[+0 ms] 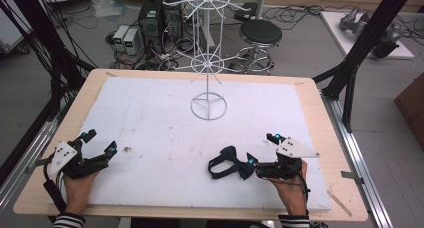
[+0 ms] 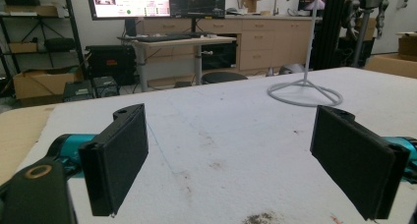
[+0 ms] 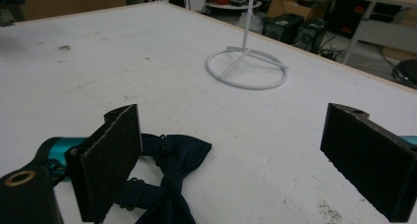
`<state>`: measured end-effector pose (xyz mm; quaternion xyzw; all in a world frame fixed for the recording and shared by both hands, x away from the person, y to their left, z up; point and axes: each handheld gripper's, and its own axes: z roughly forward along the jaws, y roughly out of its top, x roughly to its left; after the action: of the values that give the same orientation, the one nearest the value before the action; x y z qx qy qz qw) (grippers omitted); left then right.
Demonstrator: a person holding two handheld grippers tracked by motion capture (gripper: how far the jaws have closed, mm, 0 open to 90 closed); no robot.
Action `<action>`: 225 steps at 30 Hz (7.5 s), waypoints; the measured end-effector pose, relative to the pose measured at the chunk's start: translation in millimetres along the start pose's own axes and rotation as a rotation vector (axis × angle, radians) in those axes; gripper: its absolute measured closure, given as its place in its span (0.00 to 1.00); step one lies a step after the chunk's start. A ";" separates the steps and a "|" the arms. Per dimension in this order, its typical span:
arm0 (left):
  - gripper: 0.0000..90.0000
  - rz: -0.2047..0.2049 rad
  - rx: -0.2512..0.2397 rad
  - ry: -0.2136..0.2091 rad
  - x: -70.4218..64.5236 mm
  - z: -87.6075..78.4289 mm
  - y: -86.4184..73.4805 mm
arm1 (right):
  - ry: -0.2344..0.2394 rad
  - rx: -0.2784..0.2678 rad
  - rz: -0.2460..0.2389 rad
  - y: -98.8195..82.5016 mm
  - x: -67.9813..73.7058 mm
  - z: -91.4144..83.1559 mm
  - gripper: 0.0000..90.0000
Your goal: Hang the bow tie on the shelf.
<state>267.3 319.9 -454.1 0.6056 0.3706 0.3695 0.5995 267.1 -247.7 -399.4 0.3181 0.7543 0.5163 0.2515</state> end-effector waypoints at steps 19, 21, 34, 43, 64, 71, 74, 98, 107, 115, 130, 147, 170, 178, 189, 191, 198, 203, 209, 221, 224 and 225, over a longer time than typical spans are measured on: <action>0.16 -0.001 0.003 -0.003 -0.1 0.5 0.1 | 0.186 0.186 -0.088 21.4 11.5 35.2 0.18; 0.16 -0.003 0.004 -0.004 0.0 0.6 0.1 | 0.183 0.213 -0.086 20.1 10.8 40.8 0.18; 0.16 -0.003 0.008 -0.003 0.1 1.1 0.2 | 0.181 0.346 -0.034 15.1 9.3 55.1 0.29; 0.16 -0.004 0.010 -0.004 0.0 1.4 0.3 | 0.181 0.430 -0.005 17.0 8.3 67.8 0.40; 0.16 0.003 0.017 -0.006 0.1 1.5 0.6 | 0.179 0.589 0.043 8.1 8.7 82.0 0.46; 0.16 -0.001 0.015 -0.005 0.2 1.6 0.5 | 0.183 0.619 0.054 8.2 8.4 86.3 0.52; 0.16 -0.002 0.014 -0.005 0.1 1.6 0.4 | 0.184 0.638 0.046 7.6 10.0 88.4 0.54; 0.17 -0.002 0.014 -0.006 0.2 1.5 0.5 | 0.188 0.624 0.012 12.1 14.5 86.9 0.84; 0.17 -0.002 0.013 -0.006 0.2 1.6 0.4 | 0.163 0.482 0.039 21.3 12.5 77.0 0.84; 0.17 -0.003 0.013 -0.006 0.2 1.5 0.4 | 0.116 0.358 0.043 31.2 14.4 70.8 0.84; 0.17 -0.003 0.013 -0.006 0.3 1.6 0.4 | 0.043 0.167 0.065 49.9 13.9 61.7 0.84; 0.16 -0.003 0.015 -0.007 0.6 1.5 0.4 | -0.020 0.006 0.080 77.0 7.1 54.7 0.84; 0.17 -0.009 0.016 -0.009 0.9 1.5 0.5 | -0.054 -0.146 0.114 117.5 -6.6 48.9 0.84; 0.17 -0.010 0.016 -0.010 1.0 1.6 0.5 | -0.061 -0.161 0.120 129.4 -10.9 57.9 0.84; 0.17 -0.010 0.016 -0.009 0.9 1.7 0.5 | -0.092 -0.167 0.159 134.9 -20.2 74.2 0.84; 0.17 -0.010 0.018 -0.010 0.9 1.8 0.5 | -0.100 -0.160 0.153 135.9 -21.5 76.5 0.84; 0.17 -0.009 0.020 -0.010 1.1 1.9 0.6 | -0.121 -0.149 0.163 134.3 -24.8 85.2 0.84; 0.17 -0.008 0.023 -0.008 1.1 2.0 0.7 | -0.128 -0.129 0.169 132.0 -26.4 92.6 0.84; 0.16 -0.014 0.023 -0.006 1.3 2.4 0.7 | -0.129 -0.102 0.177 128.5 -29.3 101.3 0.84; 0.16 -0.008 0.030 0.010 0.2 3.1 1.0 | -0.146 -0.054 0.169 124.0 -33.3 112.0 0.82; 0.16 -0.009 0.029 0.010 0.3 3.2 0.9 | -0.151 -0.044 0.154 123.9 -31.0 115.0 0.75; 0.16 -0.008 0.029 0.012 0.1 3.2 0.9 | -0.155 -0.039 0.147 124.1 -30.0 115.5 0.69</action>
<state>270.2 318.5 -453.2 0.6105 0.3816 0.3654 0.5900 396.3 -165.6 -320.6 0.4064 0.6970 0.5220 0.2767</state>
